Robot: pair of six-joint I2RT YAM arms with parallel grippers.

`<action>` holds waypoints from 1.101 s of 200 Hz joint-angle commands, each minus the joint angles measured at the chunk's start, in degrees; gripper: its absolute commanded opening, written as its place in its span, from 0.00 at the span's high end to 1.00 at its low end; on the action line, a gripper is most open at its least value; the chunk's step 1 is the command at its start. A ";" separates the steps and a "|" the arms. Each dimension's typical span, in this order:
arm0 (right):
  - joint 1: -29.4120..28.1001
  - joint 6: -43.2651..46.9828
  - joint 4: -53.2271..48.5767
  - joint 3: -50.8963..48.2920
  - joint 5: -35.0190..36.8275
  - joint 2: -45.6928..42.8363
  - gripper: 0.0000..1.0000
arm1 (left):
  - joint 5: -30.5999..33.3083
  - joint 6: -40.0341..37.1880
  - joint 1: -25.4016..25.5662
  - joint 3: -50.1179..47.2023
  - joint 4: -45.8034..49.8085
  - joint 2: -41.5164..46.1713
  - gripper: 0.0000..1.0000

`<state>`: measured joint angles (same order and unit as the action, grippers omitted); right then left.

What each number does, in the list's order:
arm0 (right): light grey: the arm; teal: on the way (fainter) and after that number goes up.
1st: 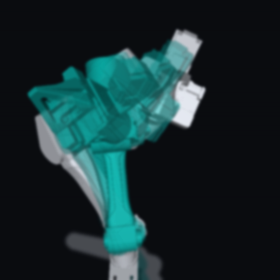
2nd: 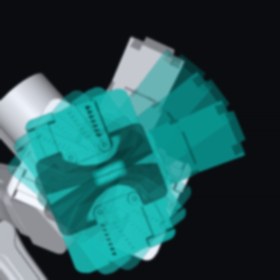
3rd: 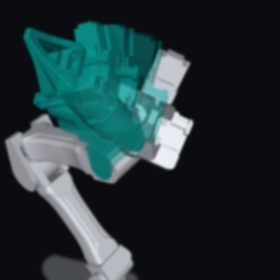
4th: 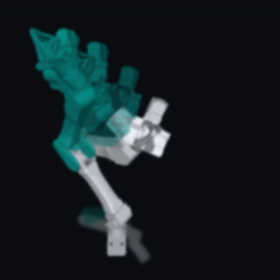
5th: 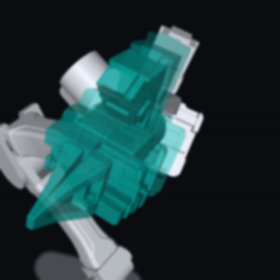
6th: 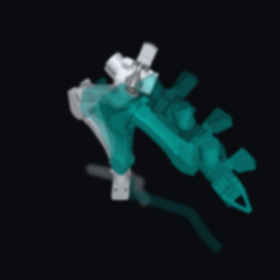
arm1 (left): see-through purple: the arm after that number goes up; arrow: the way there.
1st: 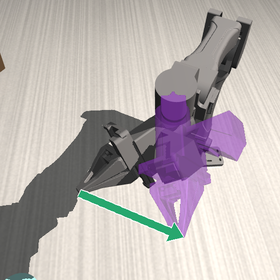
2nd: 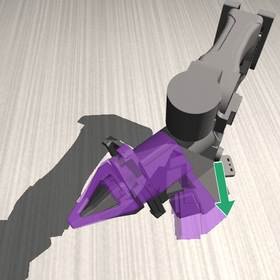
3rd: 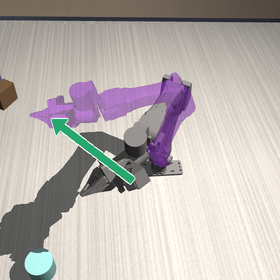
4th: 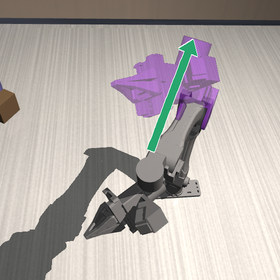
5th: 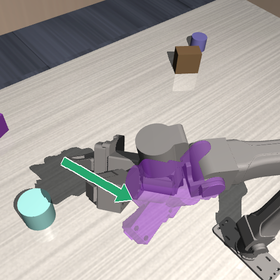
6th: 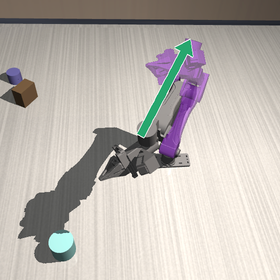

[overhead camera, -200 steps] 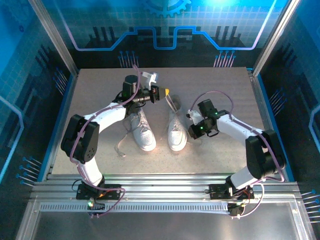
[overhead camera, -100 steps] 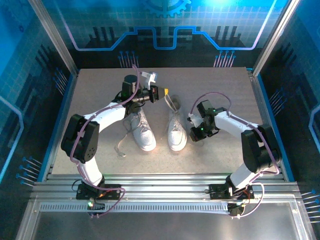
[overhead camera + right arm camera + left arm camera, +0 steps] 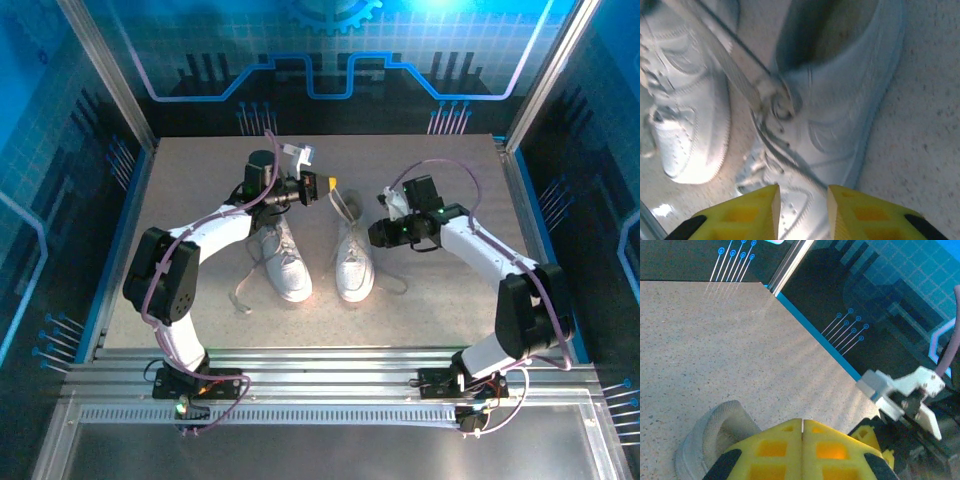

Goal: Tie the shoes

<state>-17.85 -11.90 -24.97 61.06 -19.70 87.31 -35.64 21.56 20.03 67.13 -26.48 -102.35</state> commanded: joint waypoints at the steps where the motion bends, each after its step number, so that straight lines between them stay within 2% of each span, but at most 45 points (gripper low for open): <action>1: 0.62 -6.58 5.71 2.77 -5.75 3.59 0.70 | -0.39 1.03 -0.96 -0.51 -3.84 0.04 1.00; 31: 0.62 -8.38 6.49 4.77 -7.60 7.61 0.70 | -0.75 1.13 -0.97 -0.36 -3.67 0.13 1.00; 118: 1.04 -8.56 7.74 6.26 -7.81 11.25 0.71 | -1.37 1.24 -0.96 -0.42 -3.70 -0.05 1.00; 171: 2.24 -8.45 8.61 5.92 -8.94 11.43 0.84 | -1.19 0.77 -0.97 -0.86 -3.31 0.13 1.00; 220: 2.38 -8.09 8.54 6.63 -10.66 13.86 0.80 | -1.10 0.25 -0.99 -1.39 -2.89 0.30 1.00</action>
<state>-16.05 -20.36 -16.78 66.06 -27.97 99.02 -35.86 22.55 19.97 66.59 -26.94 -102.35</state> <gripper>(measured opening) 0.191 0.050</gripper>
